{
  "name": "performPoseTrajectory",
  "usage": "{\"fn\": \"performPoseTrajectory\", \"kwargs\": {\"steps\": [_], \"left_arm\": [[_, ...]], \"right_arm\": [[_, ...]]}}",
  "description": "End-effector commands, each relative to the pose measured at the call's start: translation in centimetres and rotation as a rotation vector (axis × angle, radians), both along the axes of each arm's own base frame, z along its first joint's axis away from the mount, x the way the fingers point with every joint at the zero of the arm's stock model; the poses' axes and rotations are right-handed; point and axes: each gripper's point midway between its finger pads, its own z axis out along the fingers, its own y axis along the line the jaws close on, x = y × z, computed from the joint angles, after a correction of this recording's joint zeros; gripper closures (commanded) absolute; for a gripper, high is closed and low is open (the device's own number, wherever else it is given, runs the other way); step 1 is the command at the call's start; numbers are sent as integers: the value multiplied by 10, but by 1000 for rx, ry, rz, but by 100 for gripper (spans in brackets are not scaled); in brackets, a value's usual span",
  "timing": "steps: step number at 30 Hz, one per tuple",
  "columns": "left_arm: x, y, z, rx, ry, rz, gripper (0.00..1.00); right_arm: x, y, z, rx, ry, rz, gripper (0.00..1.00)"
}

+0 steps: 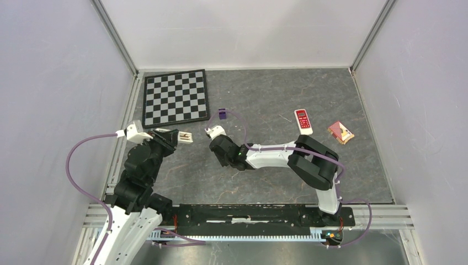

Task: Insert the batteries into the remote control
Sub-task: Pick up the battery from the center of the board, then load the battery into the remote control.

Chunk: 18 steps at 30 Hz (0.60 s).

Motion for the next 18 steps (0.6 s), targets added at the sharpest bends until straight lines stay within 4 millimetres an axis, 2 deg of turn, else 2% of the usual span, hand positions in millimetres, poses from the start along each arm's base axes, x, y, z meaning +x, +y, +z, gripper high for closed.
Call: {"fn": "performPoseTrajectory", "kwargs": {"steps": [1, 5, 9, 11, 14, 15, 18], "left_arm": [[2, -5, 19, -32, -43, -21, 98], [8, -31, 20, -50, -39, -144, 98], [11, -68, 18, -77, -34, -329, 98], [8, -88, 17, -100, -46, -442, 98], [-2, -121, 30, -151, -112, -646, 98], [-6, -129, 34, -171, -122, -703, 98], [-15, -146, 43, -217, -143, -824, 98]], "right_arm": [[-1, -13, 21, 23, -14, -38, 100], [-1, -36, 48, 68, -39, -66, 100], [-1, -70, 75, 117, -72, -93, 100], [0, -84, 96, 141, -120, -89, 100], [-1, -99, 137, 220, -206, -74, 100], [-3, -103, 157, 266, -241, -70, 100], [-14, -112, 204, 393, -322, -19, 100]]}}
